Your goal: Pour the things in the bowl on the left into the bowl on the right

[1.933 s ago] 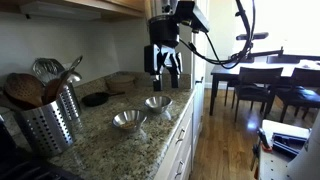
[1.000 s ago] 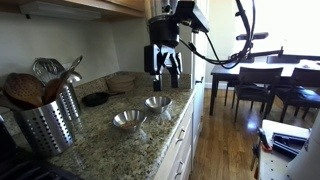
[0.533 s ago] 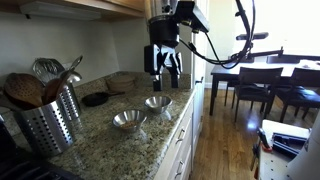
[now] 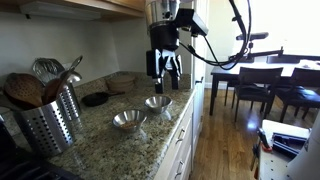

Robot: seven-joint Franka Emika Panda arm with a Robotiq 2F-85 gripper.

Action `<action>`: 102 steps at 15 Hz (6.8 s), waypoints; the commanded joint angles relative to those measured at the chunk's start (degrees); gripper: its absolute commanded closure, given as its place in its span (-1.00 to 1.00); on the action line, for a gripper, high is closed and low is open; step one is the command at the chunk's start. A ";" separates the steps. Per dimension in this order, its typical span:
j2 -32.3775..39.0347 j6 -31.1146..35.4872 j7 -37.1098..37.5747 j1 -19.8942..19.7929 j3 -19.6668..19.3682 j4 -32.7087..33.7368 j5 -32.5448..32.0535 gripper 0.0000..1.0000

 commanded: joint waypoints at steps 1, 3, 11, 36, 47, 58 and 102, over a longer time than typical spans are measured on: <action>3.14 2.14 -2.09 -0.72 0.40 1.12 -1.68 -1.00; 4.85 3.81 -2.60 -0.52 0.72 1.54 -2.52 -1.00; 10.91 8.80 -2.72 -0.04 2.50 3.85 -5.66 -1.00; 31.53 19.60 -1.64 2.45 6.35 18.98 -15.37 -1.00; 34.12 24.16 -0.57 2.55 5.24 19.96 -16.96 -1.00; 37.54 26.65 0.68 2.32 3.76 21.25 -17.13 -1.00; 44.45 25.00 -0.47 2.60 3.28 29.23 -16.92 0.78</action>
